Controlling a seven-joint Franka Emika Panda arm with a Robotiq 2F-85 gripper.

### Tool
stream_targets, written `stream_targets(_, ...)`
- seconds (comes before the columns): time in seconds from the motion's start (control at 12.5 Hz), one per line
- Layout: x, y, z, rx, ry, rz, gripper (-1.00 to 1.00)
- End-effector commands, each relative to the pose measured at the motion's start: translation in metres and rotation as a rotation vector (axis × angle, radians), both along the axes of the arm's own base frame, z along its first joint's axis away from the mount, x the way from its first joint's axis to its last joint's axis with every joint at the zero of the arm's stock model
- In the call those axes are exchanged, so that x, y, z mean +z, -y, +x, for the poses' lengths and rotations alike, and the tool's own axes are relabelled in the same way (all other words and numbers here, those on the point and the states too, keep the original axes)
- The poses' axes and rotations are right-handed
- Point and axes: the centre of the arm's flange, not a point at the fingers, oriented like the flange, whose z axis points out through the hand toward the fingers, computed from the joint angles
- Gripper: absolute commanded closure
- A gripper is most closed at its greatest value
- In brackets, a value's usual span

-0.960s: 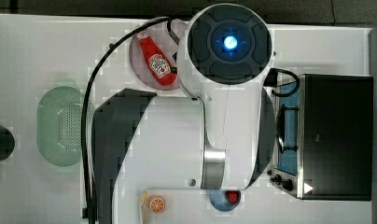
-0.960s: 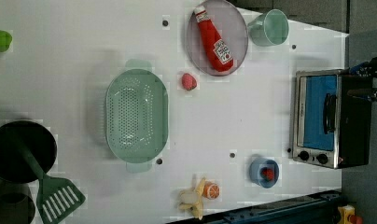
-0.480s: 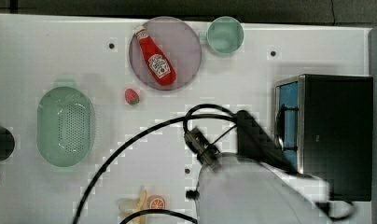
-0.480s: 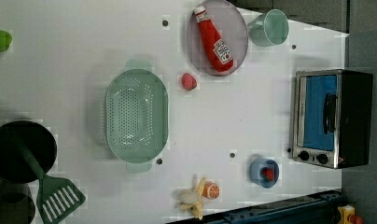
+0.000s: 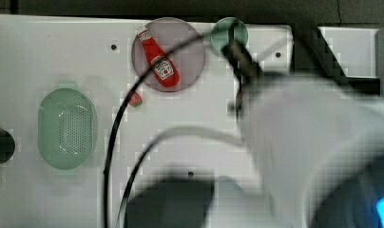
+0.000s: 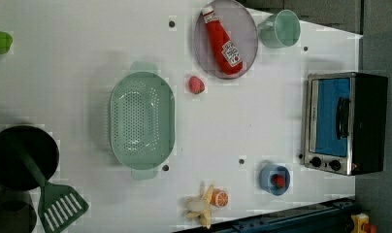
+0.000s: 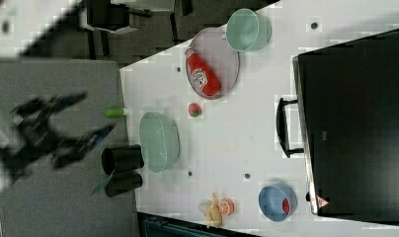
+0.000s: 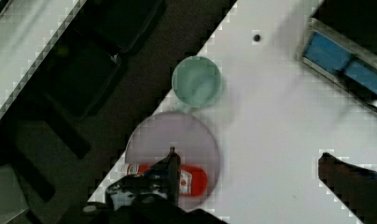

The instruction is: Drag mug backwards.

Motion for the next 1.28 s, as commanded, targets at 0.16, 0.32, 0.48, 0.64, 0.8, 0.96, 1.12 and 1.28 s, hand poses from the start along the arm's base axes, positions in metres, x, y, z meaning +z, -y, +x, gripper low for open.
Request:
stream_targets(0.16, -0.129, 0.02, 0.08, -0.055, -0.188, 0.012, -1.0)
stream_targets(0.32, -0.168, 0.03, 0.119, -0.129, -0.206, 0.008, -1.0)
stream_targets(0.48, -0.211, 0.036, 0.149, -0.254, -0.232, 0.016, -1.0)
stream_targets(0.64, -0.25, 0.04, 0.172, -0.41, -0.224, 0.034, -1.0)
stream_targets(0.8, -0.287, 0.04, 0.186, -0.487, -0.222, 0.04, -1.0)
stream_targets(0.96, -0.328, 0.04, 0.192, -0.541, -0.246, 0.041, -1.0)
stream_targets(1.12, -0.369, 0.041, 0.194, -0.615, -0.267, 0.046, -1.0)
stream_targets(1.28, -0.409, 0.044, 0.194, -0.663, -0.28, 0.047, -1.0)
